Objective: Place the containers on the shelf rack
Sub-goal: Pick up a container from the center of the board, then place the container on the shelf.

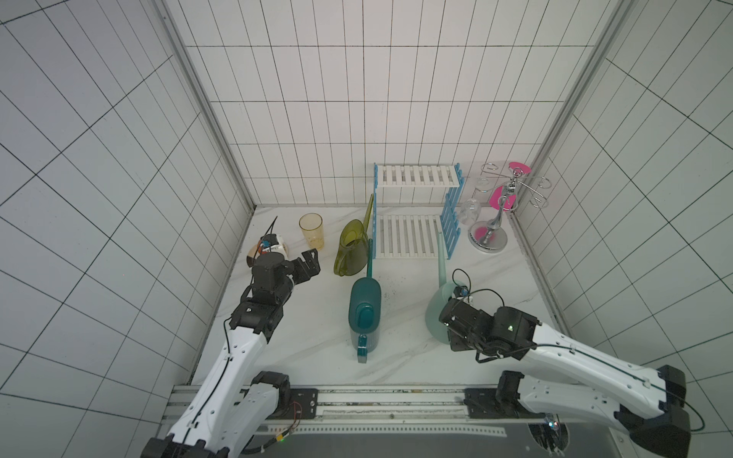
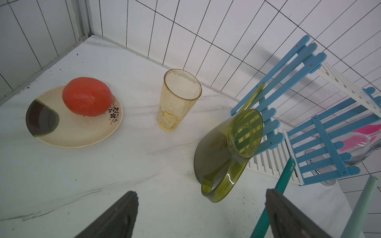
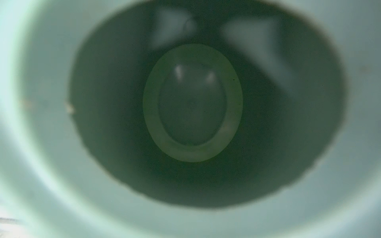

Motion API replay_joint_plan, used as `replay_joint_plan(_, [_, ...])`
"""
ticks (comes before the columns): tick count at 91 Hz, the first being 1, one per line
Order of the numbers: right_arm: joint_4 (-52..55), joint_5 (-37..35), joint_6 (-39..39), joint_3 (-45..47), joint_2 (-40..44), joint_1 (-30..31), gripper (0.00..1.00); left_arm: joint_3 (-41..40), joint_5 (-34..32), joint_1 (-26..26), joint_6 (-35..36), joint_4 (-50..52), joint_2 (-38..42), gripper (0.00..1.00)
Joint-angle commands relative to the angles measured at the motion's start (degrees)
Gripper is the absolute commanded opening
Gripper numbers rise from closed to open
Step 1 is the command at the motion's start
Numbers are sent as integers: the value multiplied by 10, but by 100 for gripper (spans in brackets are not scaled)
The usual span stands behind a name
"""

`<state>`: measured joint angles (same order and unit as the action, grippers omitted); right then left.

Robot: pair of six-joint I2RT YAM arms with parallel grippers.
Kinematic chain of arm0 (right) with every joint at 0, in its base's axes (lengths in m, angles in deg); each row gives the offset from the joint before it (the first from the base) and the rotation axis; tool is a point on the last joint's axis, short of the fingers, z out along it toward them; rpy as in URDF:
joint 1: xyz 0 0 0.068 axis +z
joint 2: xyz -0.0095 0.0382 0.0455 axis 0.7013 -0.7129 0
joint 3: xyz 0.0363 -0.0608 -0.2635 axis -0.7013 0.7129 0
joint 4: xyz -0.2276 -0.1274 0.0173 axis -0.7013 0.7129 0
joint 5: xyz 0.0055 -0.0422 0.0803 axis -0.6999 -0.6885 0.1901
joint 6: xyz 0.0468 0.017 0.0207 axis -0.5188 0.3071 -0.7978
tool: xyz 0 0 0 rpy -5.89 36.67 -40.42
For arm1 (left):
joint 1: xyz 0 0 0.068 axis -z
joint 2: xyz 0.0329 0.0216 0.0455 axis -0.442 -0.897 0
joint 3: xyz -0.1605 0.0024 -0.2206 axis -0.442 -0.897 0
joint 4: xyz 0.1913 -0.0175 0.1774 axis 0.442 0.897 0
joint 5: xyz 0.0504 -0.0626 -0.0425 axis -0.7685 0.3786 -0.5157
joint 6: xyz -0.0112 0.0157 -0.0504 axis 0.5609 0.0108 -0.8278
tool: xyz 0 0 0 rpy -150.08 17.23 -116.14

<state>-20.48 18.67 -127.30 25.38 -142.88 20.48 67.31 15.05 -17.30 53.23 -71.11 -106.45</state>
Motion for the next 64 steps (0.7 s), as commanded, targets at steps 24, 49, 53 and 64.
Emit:
replay_joint_plan(24, [-69,28,97,-79,-69,-72,0,63,54,29,-11,39,2,98])
replay_joint_plan(49, [-101,105,180,-135,-158,-166,0,67,33,44,-4,48,10,98])
replay_joint_plan(53, [-105,107,191,-144,-167,-175,0,64,32,44,-3,42,11,98])
replay_joint_plan(64, [-111,113,217,-171,-195,-203,0,75,35,45,3,54,4,98])
